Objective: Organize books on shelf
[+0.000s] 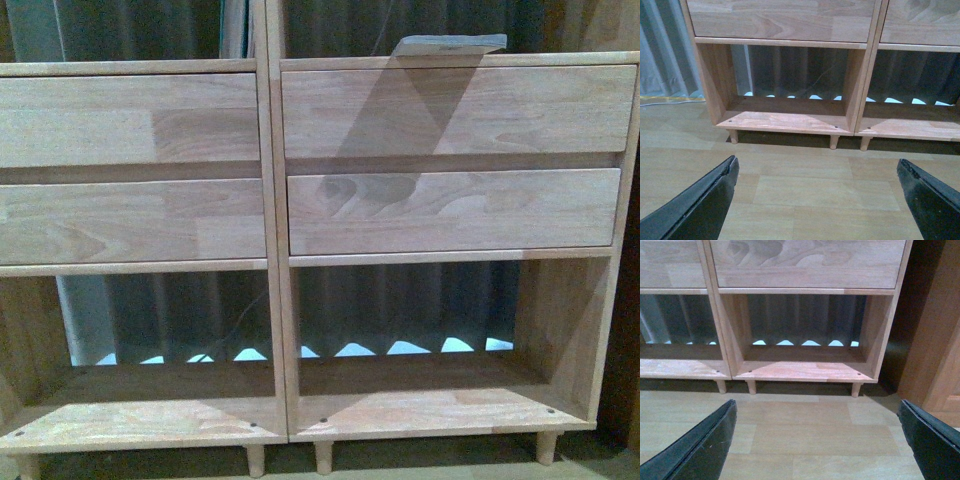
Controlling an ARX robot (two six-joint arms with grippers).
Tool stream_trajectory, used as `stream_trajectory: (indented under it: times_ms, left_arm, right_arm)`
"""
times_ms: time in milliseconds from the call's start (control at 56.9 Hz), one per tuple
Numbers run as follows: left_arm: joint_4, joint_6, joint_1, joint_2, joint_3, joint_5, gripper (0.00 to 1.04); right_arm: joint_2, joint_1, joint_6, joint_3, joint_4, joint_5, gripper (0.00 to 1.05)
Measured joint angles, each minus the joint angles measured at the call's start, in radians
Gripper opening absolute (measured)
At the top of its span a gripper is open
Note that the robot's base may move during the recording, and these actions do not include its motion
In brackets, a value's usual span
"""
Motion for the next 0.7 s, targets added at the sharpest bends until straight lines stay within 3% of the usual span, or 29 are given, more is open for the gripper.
stream_trajectory:
  times_ms: [703]
  left_arm:
    - [0.000,0.000,0.000,0.000,0.000,0.000,0.98]
  right_arm:
    - [0.000,0.000,0.000,0.000,0.000,0.000,0.98]
